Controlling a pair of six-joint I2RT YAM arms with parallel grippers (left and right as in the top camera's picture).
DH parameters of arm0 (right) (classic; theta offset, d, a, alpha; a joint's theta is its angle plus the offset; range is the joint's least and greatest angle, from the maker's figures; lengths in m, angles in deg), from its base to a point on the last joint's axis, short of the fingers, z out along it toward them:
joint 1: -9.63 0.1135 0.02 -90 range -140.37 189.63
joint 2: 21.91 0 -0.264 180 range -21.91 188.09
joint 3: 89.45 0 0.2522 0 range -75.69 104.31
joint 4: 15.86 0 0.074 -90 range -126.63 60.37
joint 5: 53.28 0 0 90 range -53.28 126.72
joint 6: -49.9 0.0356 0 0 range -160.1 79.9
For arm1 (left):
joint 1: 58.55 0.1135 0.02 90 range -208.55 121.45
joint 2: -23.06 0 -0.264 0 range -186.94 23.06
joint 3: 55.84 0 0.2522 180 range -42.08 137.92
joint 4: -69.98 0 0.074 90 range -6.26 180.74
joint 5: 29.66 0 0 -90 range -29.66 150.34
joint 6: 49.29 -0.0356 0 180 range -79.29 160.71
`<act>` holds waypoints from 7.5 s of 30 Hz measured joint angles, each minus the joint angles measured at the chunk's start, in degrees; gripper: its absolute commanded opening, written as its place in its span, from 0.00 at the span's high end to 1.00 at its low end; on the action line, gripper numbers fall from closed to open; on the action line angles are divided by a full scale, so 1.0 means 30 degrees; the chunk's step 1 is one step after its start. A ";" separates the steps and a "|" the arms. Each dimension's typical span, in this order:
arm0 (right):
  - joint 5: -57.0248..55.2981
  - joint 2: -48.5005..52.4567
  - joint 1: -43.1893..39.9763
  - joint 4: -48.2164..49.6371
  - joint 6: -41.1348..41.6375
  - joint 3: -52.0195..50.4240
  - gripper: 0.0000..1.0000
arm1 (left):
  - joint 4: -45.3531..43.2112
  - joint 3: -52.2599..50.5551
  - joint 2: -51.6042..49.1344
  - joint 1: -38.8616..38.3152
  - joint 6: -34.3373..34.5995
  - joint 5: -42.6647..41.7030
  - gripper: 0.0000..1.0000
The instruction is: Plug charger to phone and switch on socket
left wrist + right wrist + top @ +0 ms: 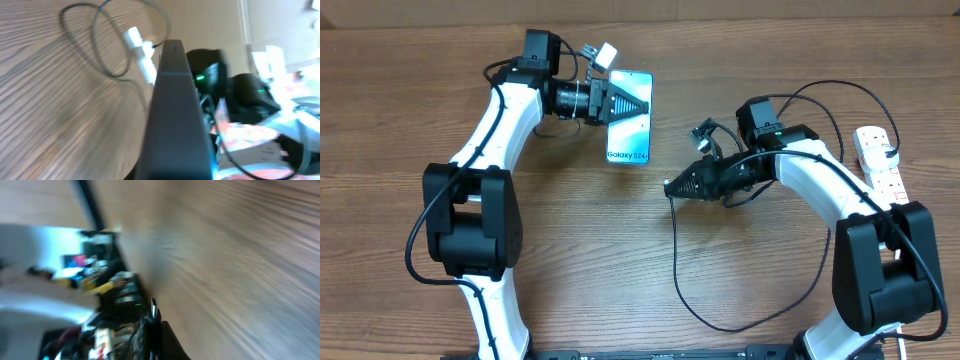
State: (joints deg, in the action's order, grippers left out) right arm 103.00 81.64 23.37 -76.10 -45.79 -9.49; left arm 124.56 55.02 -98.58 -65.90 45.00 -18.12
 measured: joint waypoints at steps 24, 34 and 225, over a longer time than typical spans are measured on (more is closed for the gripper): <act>0.5428 0.0000 0.0044 0.4503 0.2040 0.0007 0.96 | -0.6105 0.0000 0.0000 -0.0721 1.1278 0.0036 0.96; 0.5850 0.0000 0.0044 0.7431 0.5195 0.0015 0.96 | -0.6521 0.0000 0.0000 -0.1311 1.2531 0.0175 0.96; 0.4488 0.0007 -0.0685 1.5861 1.6903 0.0000 0.96 | -0.9938 0.0000 0.0000 -0.1421 1.6852 0.1596 0.96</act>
State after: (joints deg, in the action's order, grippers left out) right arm 116.46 81.66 21.31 -28.52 4.92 -9.49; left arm 94.74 55.02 -98.58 -70.16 95.56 -13.33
